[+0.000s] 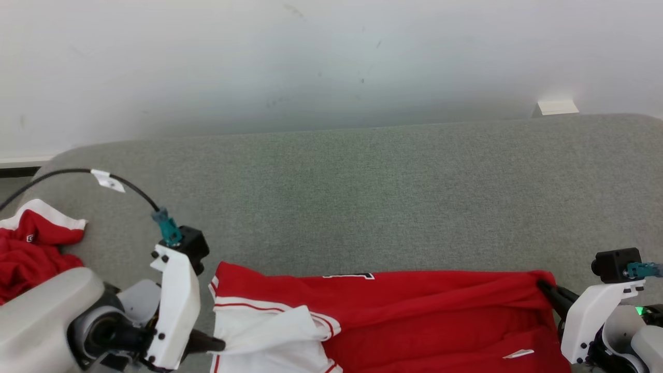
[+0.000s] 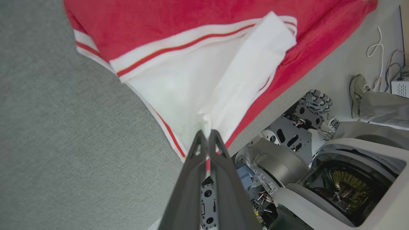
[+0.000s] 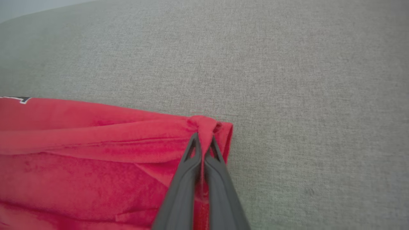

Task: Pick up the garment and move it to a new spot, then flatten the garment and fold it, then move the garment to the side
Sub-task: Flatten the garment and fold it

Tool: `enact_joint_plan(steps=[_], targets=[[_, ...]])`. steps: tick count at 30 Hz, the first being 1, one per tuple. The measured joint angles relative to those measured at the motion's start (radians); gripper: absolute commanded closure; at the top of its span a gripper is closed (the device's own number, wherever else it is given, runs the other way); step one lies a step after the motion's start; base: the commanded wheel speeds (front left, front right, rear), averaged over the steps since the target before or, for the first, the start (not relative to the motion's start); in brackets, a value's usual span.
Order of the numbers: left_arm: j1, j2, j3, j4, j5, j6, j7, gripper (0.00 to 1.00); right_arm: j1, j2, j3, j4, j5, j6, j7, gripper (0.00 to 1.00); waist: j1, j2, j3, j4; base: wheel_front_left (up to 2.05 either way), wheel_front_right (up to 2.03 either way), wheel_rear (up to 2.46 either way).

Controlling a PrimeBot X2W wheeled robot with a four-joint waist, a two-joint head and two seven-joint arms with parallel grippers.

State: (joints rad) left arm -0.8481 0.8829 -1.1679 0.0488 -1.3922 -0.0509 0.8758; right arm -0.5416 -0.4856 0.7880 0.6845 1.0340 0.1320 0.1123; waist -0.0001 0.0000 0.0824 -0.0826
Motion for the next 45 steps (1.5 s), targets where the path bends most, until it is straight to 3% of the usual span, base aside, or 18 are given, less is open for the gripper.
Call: enact_joint_plan(steps=[1,2,4,6,7,16,23,26,32,38,41,45], targets=[[0.009,0.0,-0.003,-0.001,0.0,0.0,-0.001,1.0,0.0,-0.001,0.005,0.002,0.006,0.0,0.002,0.71,0.0,0.0,0.001,-0.001,0.0,0.0,0.0],[0.018,0.0,-0.007,-0.001,-0.001,0.0,-0.003,1.0,0.0,-0.002,0.012,0.004,0.008,0.0,0.012,0.0,0.0,0.0,0.001,-0.001,0.0,0.0,0.0],[0.037,-0.002,-0.016,0.0,-0.01,0.0,-0.003,0.98,0.0,-0.004,0.022,0.007,0.015,0.0,0.021,0.0,0.0,0.0,0.001,-0.003,0.0,0.0,0.0],[0.053,-0.005,-0.021,0.001,-0.017,-0.001,-0.004,0.13,0.0,-0.011,0.036,0.007,0.017,0.0,0.029,0.0,0.0,0.0,0.001,-0.003,0.0,0.0,0.0],[0.058,-0.005,-0.024,0.001,-0.017,-0.002,-0.004,0.0,0.0,-0.016,0.042,0.003,0.018,0.0,0.029,0.0,0.0,0.0,0.001,-0.004,0.0,0.0,0.0],[0.058,-0.001,-0.007,0.019,-0.002,-0.014,-0.055,0.0,0.022,-0.112,0.047,-0.077,0.083,0.0,0.027,0.0,0.0,0.0,-0.022,0.006,0.0,0.0,0.0],[0.045,0.014,0.068,0.004,0.068,-0.017,-0.241,0.0,0.024,-0.189,-0.041,-0.152,0.092,0.0,-0.077,0.0,0.0001,0.0,-0.039,0.012,0.0,0.0,0.0],[0.049,0.013,0.113,0.006,0.103,0.003,-0.38,0.0,0.025,-0.199,-0.099,-0.174,0.076,0.0,-0.156,0.0,0.0001,0.0,-0.041,0.014,0.0,0.0,0.0],[0.118,-0.028,0.209,0.037,0.188,0.082,-0.733,0.0,0.064,-0.16,-0.211,-0.219,-0.037,0.0,-0.312,0.0,0.0001,0.0,-0.042,0.021,0.0,0.0,0.0],[0.201,-0.062,0.268,0.06,0.281,0.19,-1.032,0.0,0.159,-0.074,-0.399,-0.293,-0.171,0.0,-0.369,0.0,0.0001,0.0,-0.047,0.035,0.0,0.0,0.0],[0.249,-0.087,0.301,0.055,0.325,0.255,-1.114,0.0,0.23,-0.009,-0.501,-0.348,-0.244,0.0,-0.373,0.0,0.0001,0.0,-0.048,0.041,0.0,0.0,0.0],[0.322,-0.161,0.388,0.023,0.401,0.333,-1.137,0.0,0.333,0.095,-0.607,-0.433,-0.314,0.0,-0.374,0.0,0.0001,0.0,-0.05,0.053,0.0,0.0,0.0]])
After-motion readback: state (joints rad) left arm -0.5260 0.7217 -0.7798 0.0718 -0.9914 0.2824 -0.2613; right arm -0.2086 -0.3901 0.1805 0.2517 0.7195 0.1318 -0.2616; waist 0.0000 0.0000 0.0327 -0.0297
